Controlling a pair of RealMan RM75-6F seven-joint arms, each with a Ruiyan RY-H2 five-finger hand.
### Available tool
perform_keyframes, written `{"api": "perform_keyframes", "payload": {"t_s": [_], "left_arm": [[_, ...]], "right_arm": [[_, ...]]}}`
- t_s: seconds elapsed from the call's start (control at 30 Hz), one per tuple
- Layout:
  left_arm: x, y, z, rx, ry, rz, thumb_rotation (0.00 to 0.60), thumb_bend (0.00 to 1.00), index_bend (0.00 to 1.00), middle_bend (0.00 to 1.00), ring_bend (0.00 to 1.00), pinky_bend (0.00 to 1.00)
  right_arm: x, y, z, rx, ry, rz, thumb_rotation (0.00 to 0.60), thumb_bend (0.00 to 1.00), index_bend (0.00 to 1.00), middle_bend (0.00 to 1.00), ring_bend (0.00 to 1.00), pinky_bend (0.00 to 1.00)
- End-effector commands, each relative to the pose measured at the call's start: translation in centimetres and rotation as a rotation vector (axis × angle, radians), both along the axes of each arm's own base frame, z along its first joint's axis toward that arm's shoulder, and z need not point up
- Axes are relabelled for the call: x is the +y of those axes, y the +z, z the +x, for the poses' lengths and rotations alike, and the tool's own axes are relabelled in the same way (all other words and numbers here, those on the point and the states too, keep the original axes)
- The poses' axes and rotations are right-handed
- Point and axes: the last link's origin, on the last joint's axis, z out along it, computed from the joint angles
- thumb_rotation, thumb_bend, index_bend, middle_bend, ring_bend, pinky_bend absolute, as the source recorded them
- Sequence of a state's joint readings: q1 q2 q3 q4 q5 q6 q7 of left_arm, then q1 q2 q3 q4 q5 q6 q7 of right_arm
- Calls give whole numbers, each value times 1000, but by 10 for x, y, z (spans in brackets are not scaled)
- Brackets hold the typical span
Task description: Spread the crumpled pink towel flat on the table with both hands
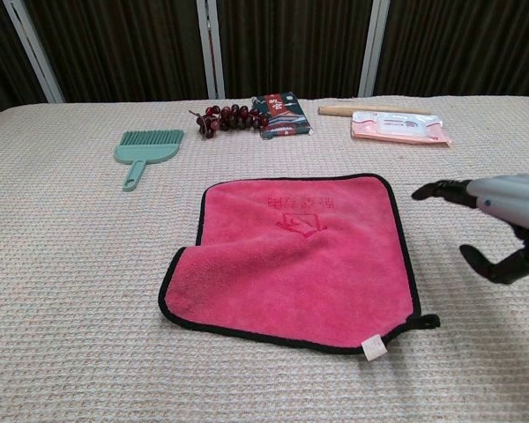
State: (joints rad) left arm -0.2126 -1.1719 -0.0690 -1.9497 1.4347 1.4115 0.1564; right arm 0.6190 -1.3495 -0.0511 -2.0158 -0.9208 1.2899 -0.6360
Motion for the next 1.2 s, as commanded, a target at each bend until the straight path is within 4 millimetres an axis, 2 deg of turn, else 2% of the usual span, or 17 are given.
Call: {"api": "perform_keyframes", "payload": {"t_s": [0.03, 0.27, 0.33, 0.47, 0.6, 0.7, 0.93, 1.0, 1.2], "left_arm": [[-1, 0, 0, 7, 1, -9, 600, 88, 121, 6, 0, 0], [-1, -4, -2, 51, 3, -43, 600, 112, 113, 7, 0, 0], [-1, -6, -2, 79, -1, -68, 600, 196, 107, 7, 0, 0], [3, -17, 0, 127, -25, -113, 600, 455, 105, 7, 0, 0], [12, -29, 4, 188, -54, -143, 600, 563, 105, 9, 0, 0], [26, -40, 12, 262, -96, -158, 600, 599, 105, 11, 0, 0], [73, -72, 38, 396, -162, -185, 600, 723, 102, 17, 0, 0], [91, -88, 48, 446, -179, -210, 600, 745, 100, 20, 0, 0], [111, -117, 62, 525, -195, -242, 600, 769, 99, 23, 0, 0]], "right_arm": [[0, 19, -7, -12, -20, -70, 600, 627, 0, 0, 0, 0], [10, 36, -30, -30, -69, -133, 600, 620, 0, 0, 0, 0], [14, 39, -38, -48, -88, -146, 600, 620, 0, 0, 0, 0], [18, 41, -46, -64, -97, -164, 600, 620, 0, 0, 0, 0], [20, 42, -49, -55, -92, -175, 600, 620, 0, 0, 0, 0], [21, 42, -49, -59, -90, -175, 600, 620, 0, 0, 0, 0], [20, 41, -53, -77, -102, -176, 600, 620, 0, 0, 0, 0], [20, 41, -55, -81, -104, -178, 600, 620, 0, 0, 0, 0], [19, 41, -55, -88, -102, -185, 600, 620, 0, 0, 0, 0]]}}
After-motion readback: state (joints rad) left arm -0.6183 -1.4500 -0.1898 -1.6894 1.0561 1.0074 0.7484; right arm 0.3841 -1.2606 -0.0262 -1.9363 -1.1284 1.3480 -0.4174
